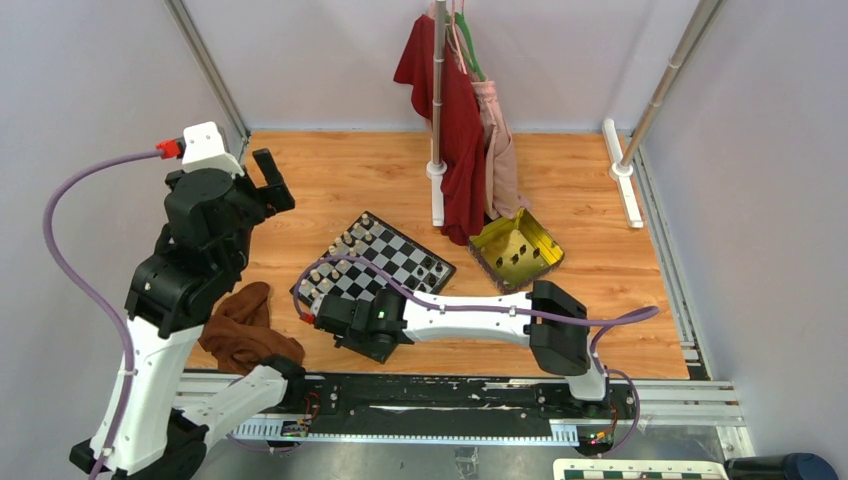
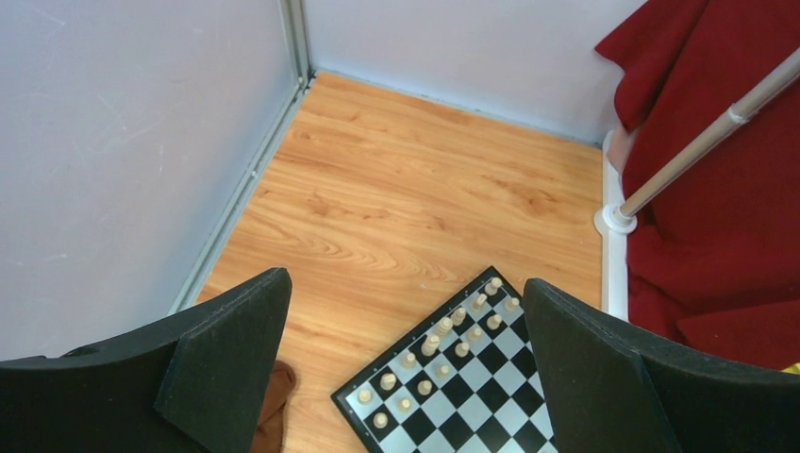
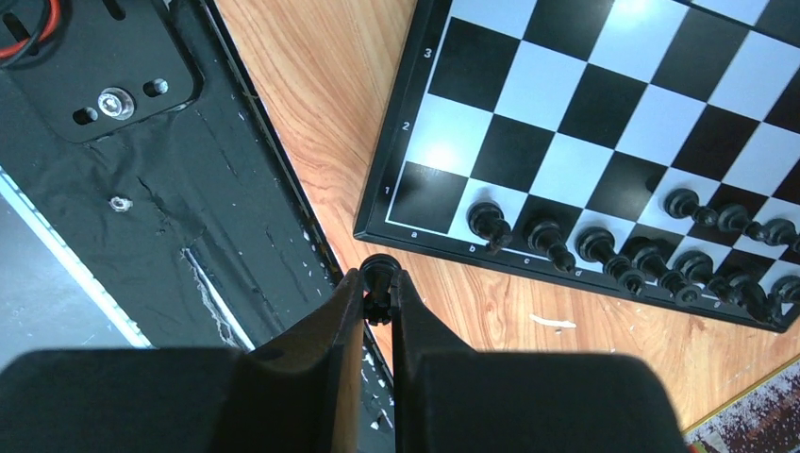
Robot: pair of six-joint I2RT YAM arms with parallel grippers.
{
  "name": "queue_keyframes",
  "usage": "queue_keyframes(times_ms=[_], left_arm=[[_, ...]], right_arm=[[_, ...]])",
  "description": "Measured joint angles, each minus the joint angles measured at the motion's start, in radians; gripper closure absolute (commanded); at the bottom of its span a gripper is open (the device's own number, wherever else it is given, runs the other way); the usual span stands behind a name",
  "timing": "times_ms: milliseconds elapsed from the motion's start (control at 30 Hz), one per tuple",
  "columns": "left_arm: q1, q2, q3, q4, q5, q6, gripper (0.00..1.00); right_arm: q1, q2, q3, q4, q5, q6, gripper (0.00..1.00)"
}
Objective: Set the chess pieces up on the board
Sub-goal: Place the chess piece on the chessboard.
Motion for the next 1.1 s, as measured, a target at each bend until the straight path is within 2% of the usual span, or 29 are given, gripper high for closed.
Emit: queue_keyframes(times_ms=[300, 600, 1100], left_arm=[[0.129, 0.074, -0.027, 0.049, 0.119, 0.01, 0.0], [0.249, 0.071, -0.177, 0.097, 0.222, -0.052, 0.0], [0.277, 0.046, -0.214, 0.119, 0.255, -0.09, 0.0]], right_arm=[[0.0, 0.032, 0.0, 0.019, -0.025, -0.033, 1.0], [-0.014, 0.038, 0.0, 0.051, -0.04, -0.053, 1.0], [-0.084, 0.072, -0.034, 0.109, -0.066, -0.066, 1.0]])
